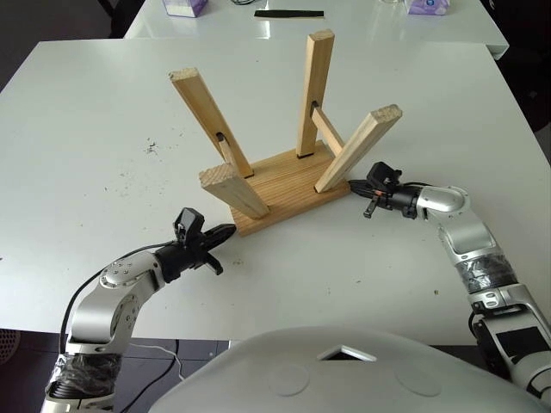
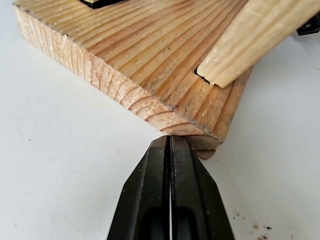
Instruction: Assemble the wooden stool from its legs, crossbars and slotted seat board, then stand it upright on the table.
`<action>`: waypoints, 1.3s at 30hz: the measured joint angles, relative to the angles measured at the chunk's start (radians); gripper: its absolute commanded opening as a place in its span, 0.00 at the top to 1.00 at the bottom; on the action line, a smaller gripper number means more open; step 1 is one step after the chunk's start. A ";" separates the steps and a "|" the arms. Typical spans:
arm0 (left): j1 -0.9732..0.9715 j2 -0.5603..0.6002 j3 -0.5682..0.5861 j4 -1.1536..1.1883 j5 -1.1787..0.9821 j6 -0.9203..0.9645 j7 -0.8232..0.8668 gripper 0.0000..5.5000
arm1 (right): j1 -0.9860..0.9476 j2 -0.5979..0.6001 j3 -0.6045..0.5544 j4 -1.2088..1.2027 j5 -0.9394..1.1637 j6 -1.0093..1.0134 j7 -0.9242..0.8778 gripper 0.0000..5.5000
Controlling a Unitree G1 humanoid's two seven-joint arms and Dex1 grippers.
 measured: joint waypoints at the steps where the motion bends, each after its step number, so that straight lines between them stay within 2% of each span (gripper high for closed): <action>1: -0.005 0.000 -0.005 0.000 0.001 0.002 0.000 1.00 | 0.008 -0.007 -0.003 -0.015 0.001 0.011 0.009 1.00; 5: -0.002 -0.002 -0.007 -0.015 0.007 0.003 0.007 1.00 | 0.080 -0.064 -0.014 -0.126 0.037 0.065 0.056 1.00; 11: 0.125 0.024 0.070 -0.124 -0.039 0.029 -0.017 1.00 | 0.275 -0.173 -0.064 -0.395 0.118 0.176 0.122 1.00; 18: 0.306 0.104 0.197 -0.325 -0.149 0.069 -0.096 1.00 | 0.440 -0.263 -0.192 -0.688 0.211 0.303 0.120 1.00; 23: 0.358 0.120 0.249 -0.384 -0.189 0.095 -0.106 1.00 | 0.542 -0.301 -0.265 -0.811 0.256 0.356 0.115 1.00; 29: 0.375 0.120 0.323 -0.430 -0.264 0.116 -0.106 1.00 | 0.587 -0.327 -0.356 -0.907 0.323 0.409 0.112 1.00; 39: 0.307 0.125 0.404 -0.443 -0.370 0.149 -0.079 1.00 | 0.540 -0.351 -0.425 -0.933 0.415 0.433 0.113 1.00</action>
